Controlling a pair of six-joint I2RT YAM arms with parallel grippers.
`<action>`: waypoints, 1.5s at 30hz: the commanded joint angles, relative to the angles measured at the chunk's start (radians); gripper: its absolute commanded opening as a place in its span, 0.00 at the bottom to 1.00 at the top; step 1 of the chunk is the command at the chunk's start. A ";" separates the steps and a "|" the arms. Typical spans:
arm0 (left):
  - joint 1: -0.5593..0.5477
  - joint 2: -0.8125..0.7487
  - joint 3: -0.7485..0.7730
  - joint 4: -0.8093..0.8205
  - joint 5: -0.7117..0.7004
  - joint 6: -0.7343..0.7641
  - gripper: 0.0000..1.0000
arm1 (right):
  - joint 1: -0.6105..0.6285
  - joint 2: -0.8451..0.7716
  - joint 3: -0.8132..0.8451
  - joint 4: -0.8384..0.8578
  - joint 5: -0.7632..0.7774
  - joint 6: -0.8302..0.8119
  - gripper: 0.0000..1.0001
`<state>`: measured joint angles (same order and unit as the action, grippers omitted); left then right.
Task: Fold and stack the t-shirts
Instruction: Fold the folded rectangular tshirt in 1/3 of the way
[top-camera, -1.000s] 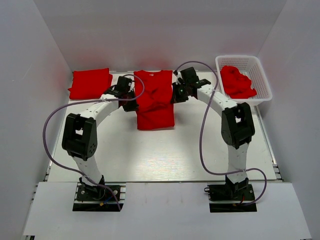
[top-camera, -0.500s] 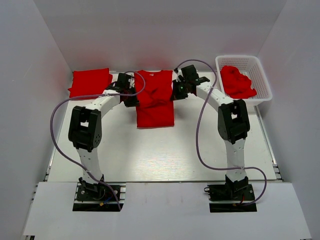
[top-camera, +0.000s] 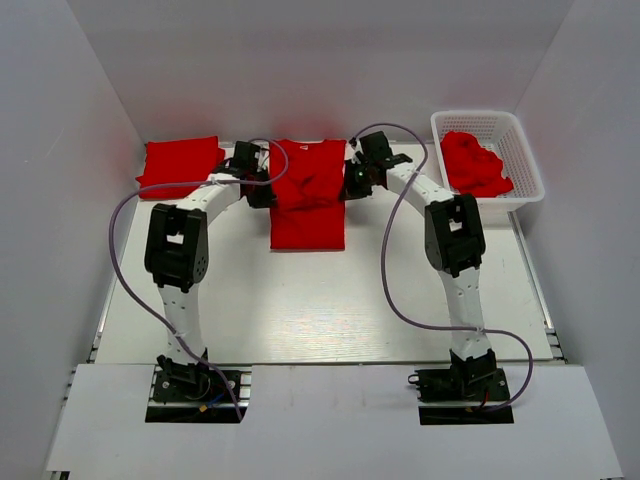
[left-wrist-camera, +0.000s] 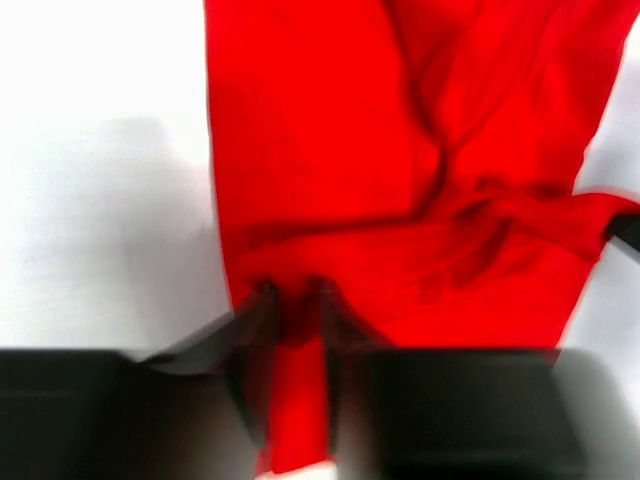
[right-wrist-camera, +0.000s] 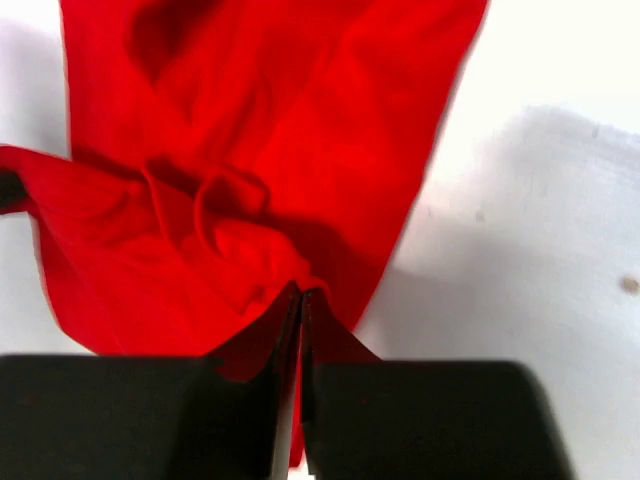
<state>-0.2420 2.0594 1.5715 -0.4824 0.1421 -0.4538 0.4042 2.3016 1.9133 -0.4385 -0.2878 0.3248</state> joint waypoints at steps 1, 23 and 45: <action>0.032 0.034 0.106 0.047 0.004 0.003 0.40 | -0.025 0.041 0.110 0.090 0.022 0.132 0.11; 0.067 -0.353 -0.341 0.149 0.172 0.061 1.00 | -0.033 -0.436 -0.535 0.216 -0.022 0.026 0.90; -0.025 -0.309 -0.544 0.179 0.117 0.101 0.90 | 0.070 -0.374 -0.720 0.345 -0.105 0.105 0.89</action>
<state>-0.2596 1.7428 1.0283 -0.3302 0.2699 -0.3767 0.4713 1.8980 1.1580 -0.1230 -0.3878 0.4252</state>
